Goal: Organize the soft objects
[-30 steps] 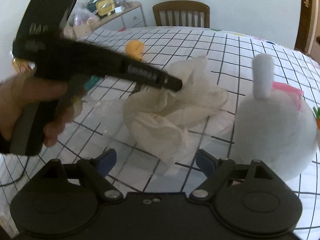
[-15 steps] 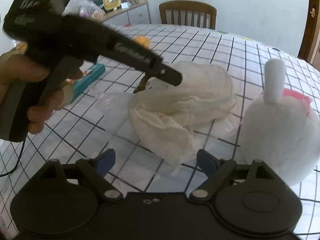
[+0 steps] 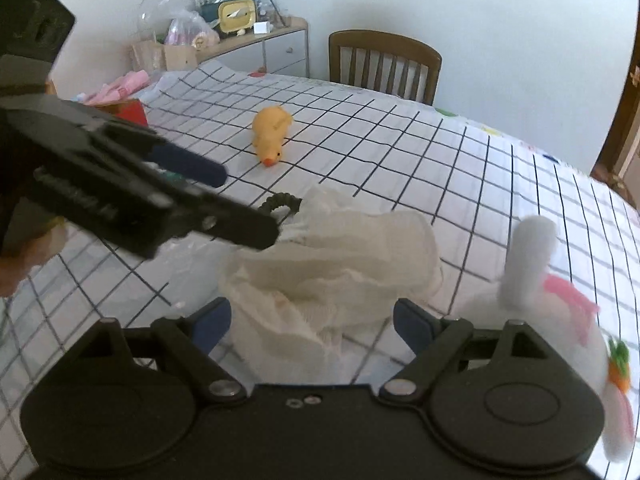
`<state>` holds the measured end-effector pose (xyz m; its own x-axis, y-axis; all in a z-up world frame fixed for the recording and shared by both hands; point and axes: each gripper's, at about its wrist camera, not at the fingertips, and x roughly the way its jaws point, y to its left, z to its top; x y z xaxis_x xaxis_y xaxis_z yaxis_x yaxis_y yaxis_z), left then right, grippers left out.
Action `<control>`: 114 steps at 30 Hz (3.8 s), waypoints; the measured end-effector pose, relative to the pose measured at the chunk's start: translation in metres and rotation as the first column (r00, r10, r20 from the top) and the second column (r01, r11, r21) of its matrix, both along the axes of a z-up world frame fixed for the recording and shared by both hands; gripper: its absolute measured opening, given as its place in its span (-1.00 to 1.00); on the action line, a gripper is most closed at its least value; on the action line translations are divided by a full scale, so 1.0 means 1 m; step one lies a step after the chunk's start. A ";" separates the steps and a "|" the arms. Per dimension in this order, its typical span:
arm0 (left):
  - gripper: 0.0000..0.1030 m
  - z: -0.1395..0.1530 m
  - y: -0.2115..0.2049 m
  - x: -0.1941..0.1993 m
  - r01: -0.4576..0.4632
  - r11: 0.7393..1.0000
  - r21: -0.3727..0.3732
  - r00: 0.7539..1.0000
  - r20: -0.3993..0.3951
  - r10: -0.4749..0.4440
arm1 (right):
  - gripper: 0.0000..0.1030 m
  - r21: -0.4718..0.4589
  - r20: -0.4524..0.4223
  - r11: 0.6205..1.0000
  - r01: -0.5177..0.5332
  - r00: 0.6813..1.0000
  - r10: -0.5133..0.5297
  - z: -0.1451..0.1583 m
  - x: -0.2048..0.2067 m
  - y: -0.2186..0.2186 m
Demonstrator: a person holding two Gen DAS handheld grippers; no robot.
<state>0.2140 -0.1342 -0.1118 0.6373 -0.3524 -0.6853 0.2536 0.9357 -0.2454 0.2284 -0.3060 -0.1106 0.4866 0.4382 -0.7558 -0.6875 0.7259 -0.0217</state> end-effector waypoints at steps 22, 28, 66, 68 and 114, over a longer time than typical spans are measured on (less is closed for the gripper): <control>-0.39 -0.035 -0.026 -0.017 0.084 0.981 0.173 0.995 -0.075 -0.072 | -0.80 0.047 -0.095 0.995 0.091 0.992 -0.087 -0.017 0.011 -0.013; -0.83 -0.032 -0.026 -0.021 0.071 0.977 0.201 0.996 -0.069 -0.058 | -0.84 0.046 -0.086 0.993 0.111 0.991 -0.106 -0.013 0.004 -0.012; -0.92 0.046 0.052 -0.090 -0.017 0.994 0.107 0.997 0.072 0.010 | -0.87 0.161 0.090 0.983 0.088 0.990 -0.104 0.104 -0.085 0.000; -0.91 0.042 0.048 -0.091 -0.010 0.992 0.123 0.998 0.066 0.002 | -0.87 0.141 0.076 0.983 0.121 0.988 -0.133 0.095 -0.088 -0.004; 0.78 -0.039 -0.061 -0.077 0.149 0.969 0.196 0.986 -0.099 -0.132 | -0.87 0.077 -0.220 0.977 0.198 0.959 -0.177 -0.012 -0.080 -0.052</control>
<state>0.1373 -0.1956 -0.1509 0.5278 -0.2830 -0.8008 0.3726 0.9244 -0.0810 0.1480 -0.3575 -0.1231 0.4011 0.4310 -0.8083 -0.5200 0.8336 0.1864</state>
